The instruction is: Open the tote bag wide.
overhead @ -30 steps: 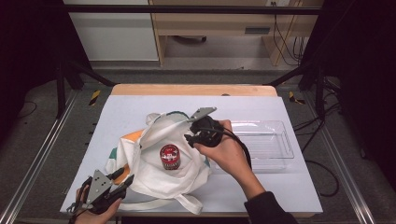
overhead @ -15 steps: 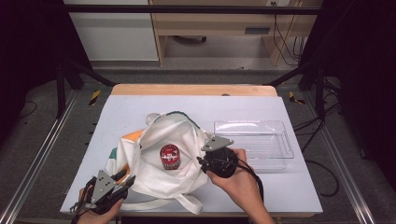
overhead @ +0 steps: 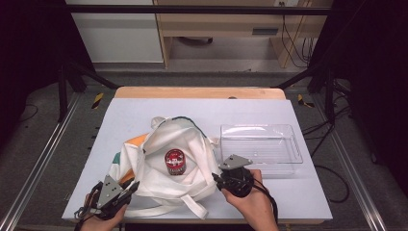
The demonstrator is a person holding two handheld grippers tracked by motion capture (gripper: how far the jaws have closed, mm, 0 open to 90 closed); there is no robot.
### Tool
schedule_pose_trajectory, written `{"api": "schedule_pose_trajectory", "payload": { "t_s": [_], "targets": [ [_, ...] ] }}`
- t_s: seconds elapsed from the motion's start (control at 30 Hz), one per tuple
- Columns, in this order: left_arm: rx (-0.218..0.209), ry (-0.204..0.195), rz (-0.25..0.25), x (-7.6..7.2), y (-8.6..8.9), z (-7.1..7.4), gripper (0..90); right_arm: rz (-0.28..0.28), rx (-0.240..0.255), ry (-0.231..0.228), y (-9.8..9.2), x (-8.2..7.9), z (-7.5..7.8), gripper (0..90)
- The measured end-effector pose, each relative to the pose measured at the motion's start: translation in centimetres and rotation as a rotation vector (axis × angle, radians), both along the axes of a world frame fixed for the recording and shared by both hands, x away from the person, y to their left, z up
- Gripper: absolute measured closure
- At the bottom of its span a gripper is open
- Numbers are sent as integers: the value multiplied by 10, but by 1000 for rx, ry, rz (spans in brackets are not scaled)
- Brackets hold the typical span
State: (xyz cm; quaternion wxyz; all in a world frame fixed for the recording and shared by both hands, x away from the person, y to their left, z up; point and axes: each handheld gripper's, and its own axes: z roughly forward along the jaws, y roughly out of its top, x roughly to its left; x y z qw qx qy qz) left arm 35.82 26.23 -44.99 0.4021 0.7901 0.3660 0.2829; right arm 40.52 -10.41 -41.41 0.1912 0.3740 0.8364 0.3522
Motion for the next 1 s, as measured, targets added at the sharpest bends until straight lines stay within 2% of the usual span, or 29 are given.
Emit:
{"api": "schedule_pose_trajectory", "payload": {
  "t_s": [0.2,0.4,0.5,0.6,0.7,0.83,1.0],
  "targets": [
    [19,2,-7,2,-2,-1,778,0,8,14,-3,1,-15,720],
    [4,20,-5,2,-1,-2,803,-14,19,12,-5,2,-28,795],
    [-6,2,2,1,-2,0,813,-17,23,1,-6,0,-27,818],
    [-12,-48,0,-3,-2,6,816,-15,23,-20,-8,-3,-20,831],
    [-19,-73,-10,-6,-5,9,817,-16,30,-37,-14,-9,-13,839],
    [14,-32,-18,-5,-10,5,817,-25,33,-19,-22,-14,-18,841],
    [40,16,-19,-1,-10,0,817,-28,15,23,-21,-6,-35,841]
  ]
}}
